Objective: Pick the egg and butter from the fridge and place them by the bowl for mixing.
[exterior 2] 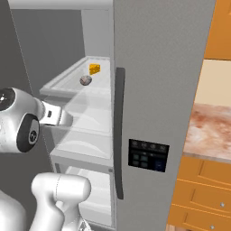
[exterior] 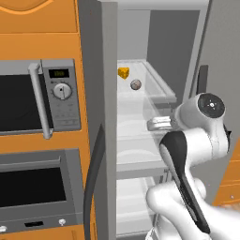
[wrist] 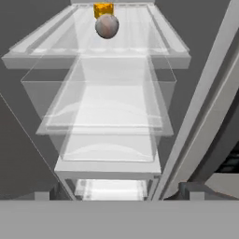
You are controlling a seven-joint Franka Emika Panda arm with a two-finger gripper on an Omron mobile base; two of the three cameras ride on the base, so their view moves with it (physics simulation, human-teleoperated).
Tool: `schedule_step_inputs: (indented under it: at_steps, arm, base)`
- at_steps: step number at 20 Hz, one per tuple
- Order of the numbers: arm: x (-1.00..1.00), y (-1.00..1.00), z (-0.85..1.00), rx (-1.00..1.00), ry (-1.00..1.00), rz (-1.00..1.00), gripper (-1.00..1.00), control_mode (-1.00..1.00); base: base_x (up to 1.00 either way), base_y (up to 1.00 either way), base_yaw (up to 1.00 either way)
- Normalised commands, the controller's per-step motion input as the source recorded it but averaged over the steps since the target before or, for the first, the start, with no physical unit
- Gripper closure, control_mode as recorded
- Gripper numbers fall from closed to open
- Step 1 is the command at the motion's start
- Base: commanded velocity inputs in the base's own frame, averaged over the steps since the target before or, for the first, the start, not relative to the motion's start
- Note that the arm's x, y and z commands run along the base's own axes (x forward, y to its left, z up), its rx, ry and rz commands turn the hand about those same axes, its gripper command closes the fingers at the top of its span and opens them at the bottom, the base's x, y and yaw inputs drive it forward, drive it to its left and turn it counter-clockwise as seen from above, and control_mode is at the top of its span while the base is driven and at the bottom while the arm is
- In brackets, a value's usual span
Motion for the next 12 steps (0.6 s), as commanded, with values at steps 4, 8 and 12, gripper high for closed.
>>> schedule_step_inputs:
  at_steps: [4, 8, 12]
  arm:
    - [0.43, 0.00, 0.96, 0.00, 0.00, 0.09, -1.00, -1.00]
    - [0.65, 0.00, 0.82, 0.03, 0.02, 0.07, -1.00, -1.00]
    - [0.65, 0.00, 0.21, 0.00, 0.13, 0.01, -1.00, -1.00]
  base:
    - [0.00, 0.00, 0.00]
    - [0.00, 0.00, 0.00]
    - [0.00, 0.00, 0.00]
